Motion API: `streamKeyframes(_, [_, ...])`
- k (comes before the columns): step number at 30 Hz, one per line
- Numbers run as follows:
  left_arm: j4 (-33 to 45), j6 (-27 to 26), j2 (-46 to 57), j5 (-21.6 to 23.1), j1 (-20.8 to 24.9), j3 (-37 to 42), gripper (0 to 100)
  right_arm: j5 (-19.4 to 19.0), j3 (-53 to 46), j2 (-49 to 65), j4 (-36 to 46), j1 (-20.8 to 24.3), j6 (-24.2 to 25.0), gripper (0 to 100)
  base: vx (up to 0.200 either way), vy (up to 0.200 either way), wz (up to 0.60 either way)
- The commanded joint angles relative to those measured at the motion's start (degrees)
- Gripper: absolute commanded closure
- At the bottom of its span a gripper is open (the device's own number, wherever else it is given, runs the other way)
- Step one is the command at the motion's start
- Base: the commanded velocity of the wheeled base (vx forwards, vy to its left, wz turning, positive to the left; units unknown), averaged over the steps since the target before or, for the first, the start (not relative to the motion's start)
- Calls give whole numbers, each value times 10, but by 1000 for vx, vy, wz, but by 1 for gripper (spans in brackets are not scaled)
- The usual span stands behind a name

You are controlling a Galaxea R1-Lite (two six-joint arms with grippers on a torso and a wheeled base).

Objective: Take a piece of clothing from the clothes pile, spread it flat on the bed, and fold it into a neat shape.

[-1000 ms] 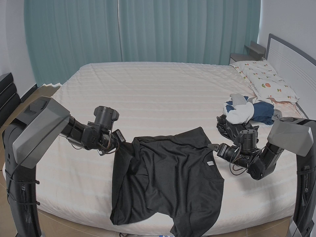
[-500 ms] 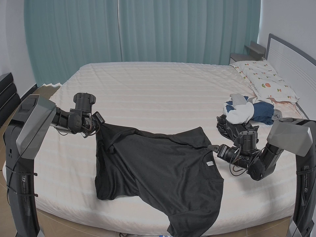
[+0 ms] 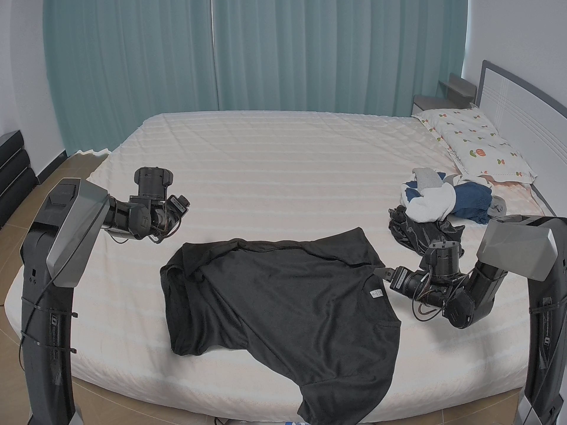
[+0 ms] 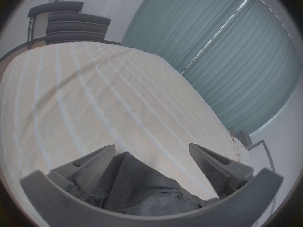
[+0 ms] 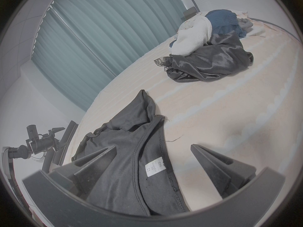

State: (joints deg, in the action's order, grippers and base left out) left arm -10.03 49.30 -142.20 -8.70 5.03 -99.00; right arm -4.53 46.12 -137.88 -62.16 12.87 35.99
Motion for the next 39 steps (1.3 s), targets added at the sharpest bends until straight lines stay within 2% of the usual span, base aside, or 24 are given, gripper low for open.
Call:
streamKeyframes(1, [12,30,18,3,-1,24,0,1,35,-26,0,2,1,0,0,0,0])
streamKeyframes(4, [16,37,46,16,-1,70,0,1,65,-34,11,0,2,0,0,0,0])
streamKeyframes(6, [12,38,94,51,4,152,0,1,107,-45,39,-7,0,0,0,0,0])
streamKeyframes(8, [10,38,109,62,5,177,0,0,123,-49,52,-8,0,0,0,0,0])
streamKeyframes(10, [1,41,154,92,11,246,0,-4,176,-67,98,-10,2,0,0,0,0])
streamKeyframes(17, [-33,41,192,100,16,337,0,-3,266,-120,145,-6,1,0,0,0,0])
streamKeyframes(18, [-46,41,194,101,16,359,0,-4,295,-128,167,-6,0,100,0,0,0])
streamKeyframes(22, [-56,41,195,100,18,380,0,1,332,-142,203,-6,1,100,0,0,0])
streamKeyframes(27, [-56,41,199,101,19,396,0,2,347,-134,205,-12,1,100,0,0,0])
streamKeyframes(33, [-58,39,207,104,23,430,0,34,405,-123,199,-43,1,100,0,0,0])
streamKeyframes(39, [-58,36,207,112,27,451,0,39,465,-129,198,-58,1,100,0,0,0])
